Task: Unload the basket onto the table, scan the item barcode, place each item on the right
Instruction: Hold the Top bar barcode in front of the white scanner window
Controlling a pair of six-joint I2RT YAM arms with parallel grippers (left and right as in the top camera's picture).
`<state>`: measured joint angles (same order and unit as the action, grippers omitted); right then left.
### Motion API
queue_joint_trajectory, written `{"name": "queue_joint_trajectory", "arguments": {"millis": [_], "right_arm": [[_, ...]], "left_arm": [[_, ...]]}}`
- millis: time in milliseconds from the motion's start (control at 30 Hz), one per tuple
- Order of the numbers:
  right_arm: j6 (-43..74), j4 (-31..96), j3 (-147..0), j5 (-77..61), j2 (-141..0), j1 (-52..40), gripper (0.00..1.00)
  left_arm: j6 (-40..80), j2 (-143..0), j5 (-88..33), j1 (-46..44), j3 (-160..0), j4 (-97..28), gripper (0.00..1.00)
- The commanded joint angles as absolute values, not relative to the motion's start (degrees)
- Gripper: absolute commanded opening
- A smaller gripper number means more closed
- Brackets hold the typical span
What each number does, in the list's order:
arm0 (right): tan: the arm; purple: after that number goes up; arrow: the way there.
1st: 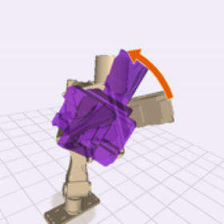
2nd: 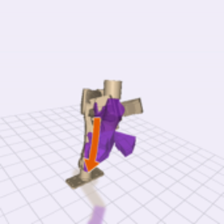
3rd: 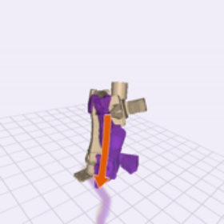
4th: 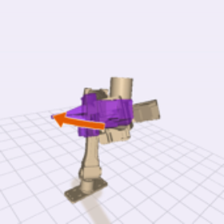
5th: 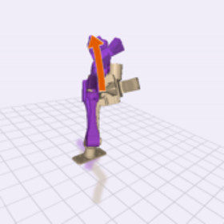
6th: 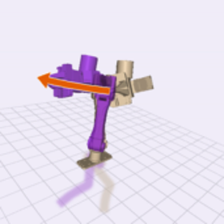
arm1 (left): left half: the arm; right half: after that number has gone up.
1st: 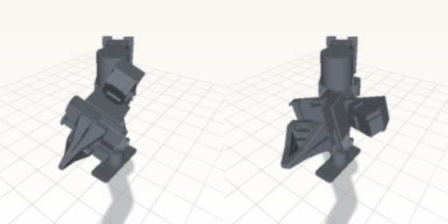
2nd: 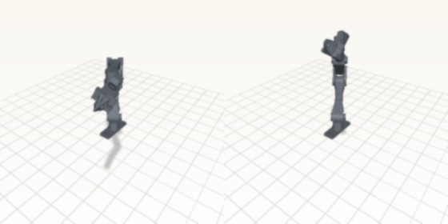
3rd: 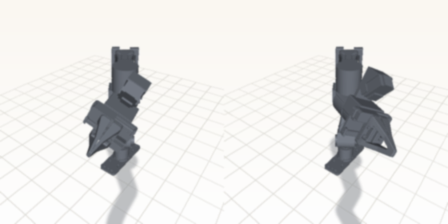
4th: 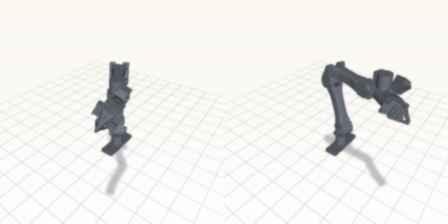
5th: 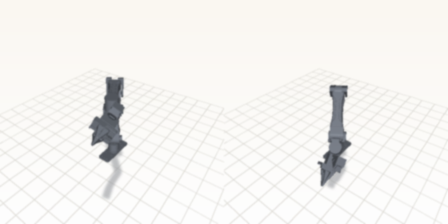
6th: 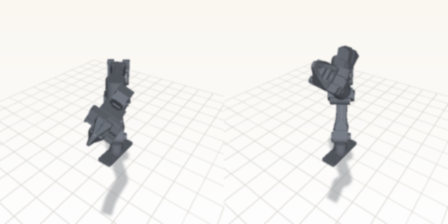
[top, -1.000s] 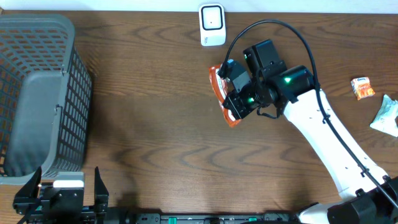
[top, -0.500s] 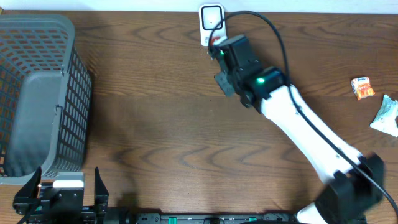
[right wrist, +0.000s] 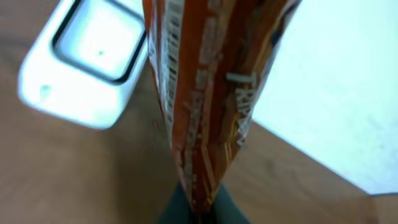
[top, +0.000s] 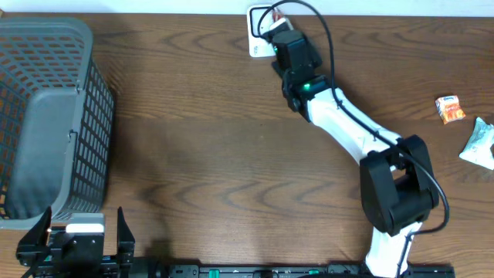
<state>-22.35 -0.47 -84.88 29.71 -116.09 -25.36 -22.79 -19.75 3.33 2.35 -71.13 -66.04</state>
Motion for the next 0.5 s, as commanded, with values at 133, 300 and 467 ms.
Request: {"name": "queue_joint_trajectory", "arguments": {"millis": [133,300,467], "right_arm": [[-32.6,-7.1,-97.7,31.0,-128.3,-23.7,0.01],[-41.2,-6.9,-111.8,34.6,-139.4,-23.8,0.01],[-54.6,-8.1,-119.5,40.7,-147.3,-24.1,0.01]], "left_arm": [[-23.3,-19.4,3.5,2.1,-71.1,-66.0,0.98],[-23.3,-19.4,3.5,2.1,-71.1,-66.0,0.98],[-23.3,-19.4,3.5,2.1,-71.1,-66.0,0.98]]}}
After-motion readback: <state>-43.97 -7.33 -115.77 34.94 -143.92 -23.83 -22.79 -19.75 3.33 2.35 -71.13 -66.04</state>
